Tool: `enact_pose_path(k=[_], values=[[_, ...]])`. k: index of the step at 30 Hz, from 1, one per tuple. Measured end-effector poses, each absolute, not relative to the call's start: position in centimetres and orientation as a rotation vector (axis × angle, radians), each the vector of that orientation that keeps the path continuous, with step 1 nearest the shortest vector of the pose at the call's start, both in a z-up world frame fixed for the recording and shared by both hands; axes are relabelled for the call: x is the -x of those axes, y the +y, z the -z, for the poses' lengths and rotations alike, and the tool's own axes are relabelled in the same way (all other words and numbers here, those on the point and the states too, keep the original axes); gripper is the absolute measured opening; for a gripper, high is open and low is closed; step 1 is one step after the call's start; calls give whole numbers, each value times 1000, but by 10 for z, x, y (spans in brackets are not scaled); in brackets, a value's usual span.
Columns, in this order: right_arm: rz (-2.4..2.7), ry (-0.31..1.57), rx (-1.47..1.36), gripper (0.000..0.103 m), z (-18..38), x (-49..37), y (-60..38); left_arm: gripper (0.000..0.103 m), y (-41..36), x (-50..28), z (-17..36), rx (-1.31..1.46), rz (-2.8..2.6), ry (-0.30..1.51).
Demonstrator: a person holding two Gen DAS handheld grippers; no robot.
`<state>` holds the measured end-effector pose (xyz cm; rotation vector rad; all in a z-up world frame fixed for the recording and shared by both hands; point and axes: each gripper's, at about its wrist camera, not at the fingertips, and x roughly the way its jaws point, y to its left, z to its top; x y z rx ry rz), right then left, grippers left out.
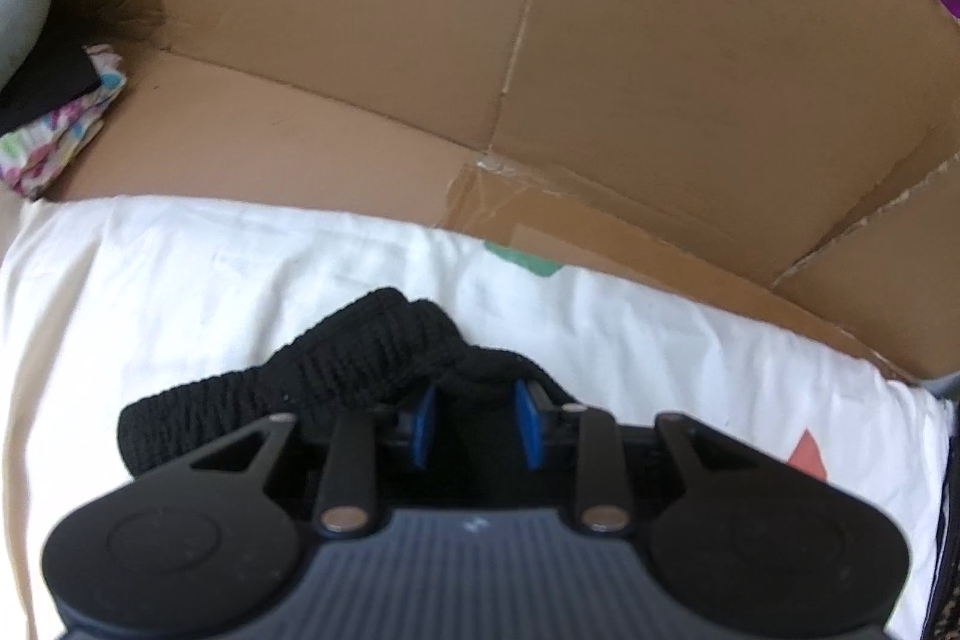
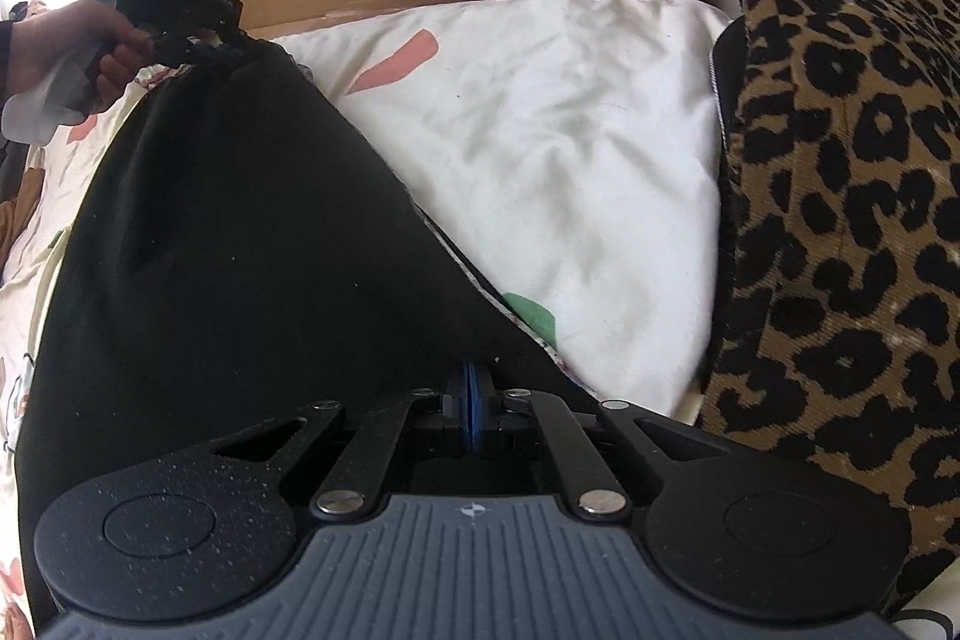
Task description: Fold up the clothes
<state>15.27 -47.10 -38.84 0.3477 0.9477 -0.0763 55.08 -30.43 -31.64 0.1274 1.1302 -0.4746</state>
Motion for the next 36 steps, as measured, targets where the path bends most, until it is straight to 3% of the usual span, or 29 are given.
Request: enact_pose_path(k=[22, 29, 36], values=[[107, 959, -410, 4, 389, -152, -474, 30, -279, -557, 270, -202, 488, 1207], [103, 959, -386, 4, 389, -147, -475, 31, -274, -561, 306, -209, 434, 1243], [137, 978, -387, 4, 386, -136, -485, 33, -280, -557, 300, -258, 394, 1203]])
